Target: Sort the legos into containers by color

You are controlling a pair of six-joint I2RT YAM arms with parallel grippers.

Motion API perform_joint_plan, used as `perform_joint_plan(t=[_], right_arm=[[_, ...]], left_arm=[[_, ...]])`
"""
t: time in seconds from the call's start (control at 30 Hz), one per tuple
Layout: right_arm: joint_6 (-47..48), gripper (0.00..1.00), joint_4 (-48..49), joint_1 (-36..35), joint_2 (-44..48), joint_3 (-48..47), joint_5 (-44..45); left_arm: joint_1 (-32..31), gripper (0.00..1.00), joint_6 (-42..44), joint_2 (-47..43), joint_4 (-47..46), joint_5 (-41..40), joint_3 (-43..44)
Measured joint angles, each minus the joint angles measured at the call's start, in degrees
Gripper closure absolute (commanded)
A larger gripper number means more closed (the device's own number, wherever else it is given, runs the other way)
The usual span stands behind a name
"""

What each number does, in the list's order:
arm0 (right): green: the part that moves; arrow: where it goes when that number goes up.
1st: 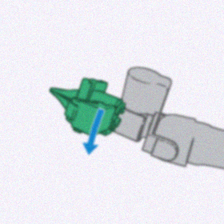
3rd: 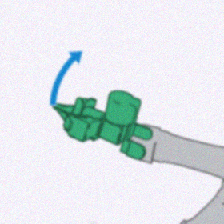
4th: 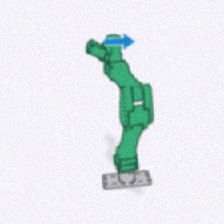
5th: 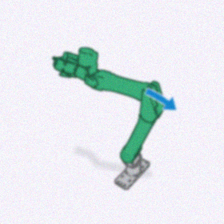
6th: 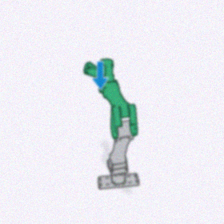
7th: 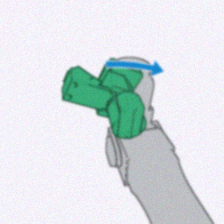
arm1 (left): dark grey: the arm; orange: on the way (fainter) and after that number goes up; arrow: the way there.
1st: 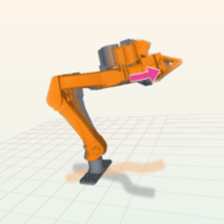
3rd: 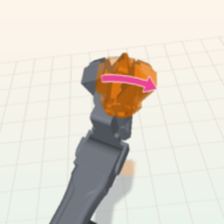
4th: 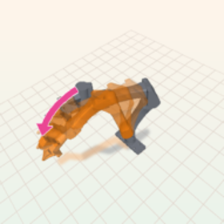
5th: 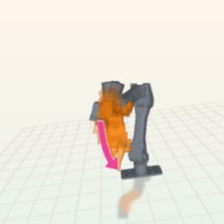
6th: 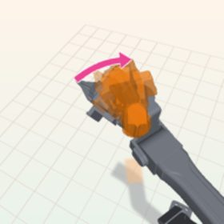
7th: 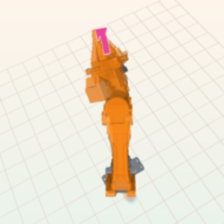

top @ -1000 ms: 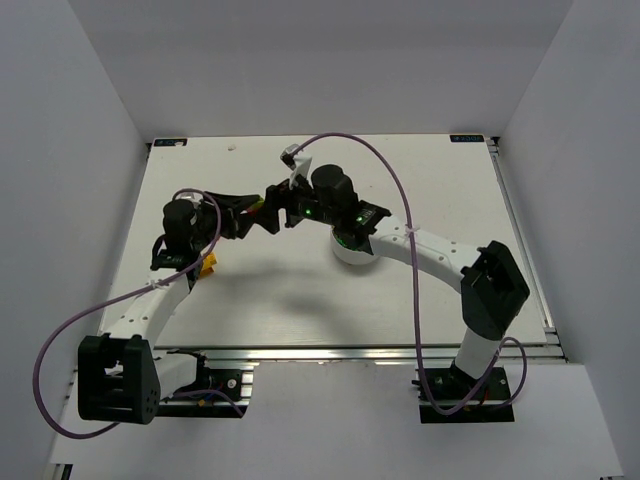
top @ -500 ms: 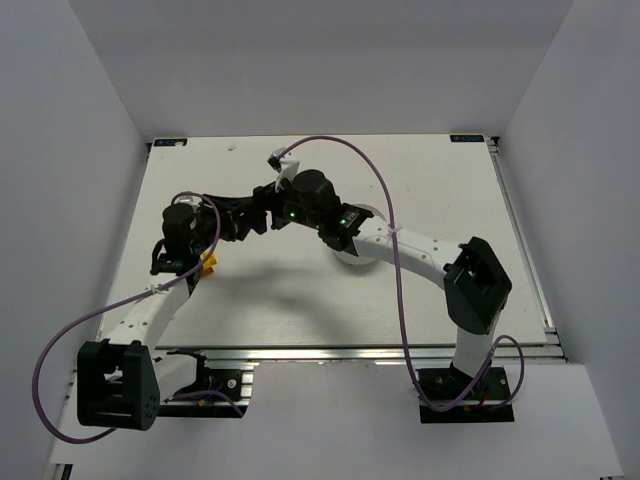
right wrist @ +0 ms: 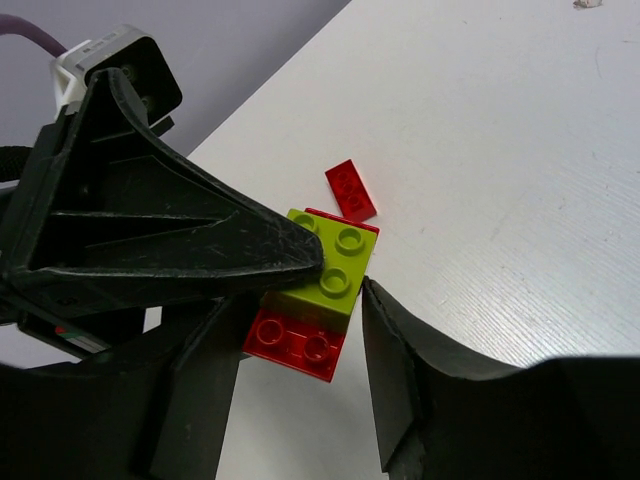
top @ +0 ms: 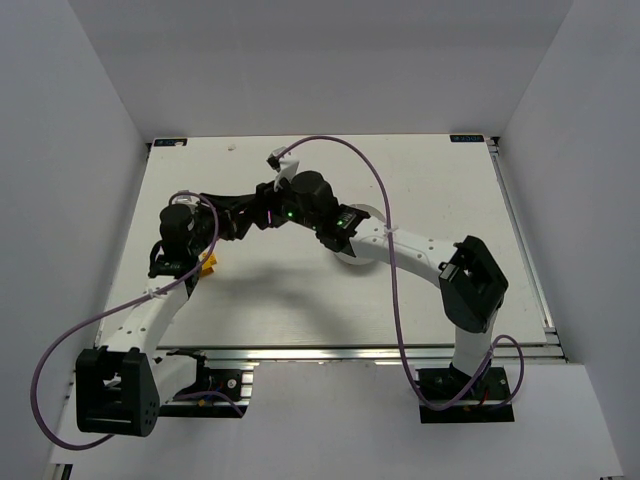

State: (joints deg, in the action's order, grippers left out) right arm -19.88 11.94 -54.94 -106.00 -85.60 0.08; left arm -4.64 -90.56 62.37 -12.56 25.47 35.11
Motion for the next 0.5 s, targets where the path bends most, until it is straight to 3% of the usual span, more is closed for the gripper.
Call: perform_joint_plan(t=[0.13, 0.27, 0.5], right_arm=[[0.3, 0.52, 0.7, 0.0, -0.6, 0.0, 0.2], [0.5, 0.67, 1.2, -0.3, -0.7, 0.0, 0.5], [0.8, 0.97, 2.0, -0.3, -0.7, 0.5, 0.9]], left_arm=[[0.0, 0.62, -0.1, -0.3, 0.1, -0.6, -0.1], [0.0, 0.58, -0.2, -0.3, 0.1, -1.1, -0.1], [-0.2, 0.23, 0.2, -0.9, 0.4, -1.4, -0.1]])
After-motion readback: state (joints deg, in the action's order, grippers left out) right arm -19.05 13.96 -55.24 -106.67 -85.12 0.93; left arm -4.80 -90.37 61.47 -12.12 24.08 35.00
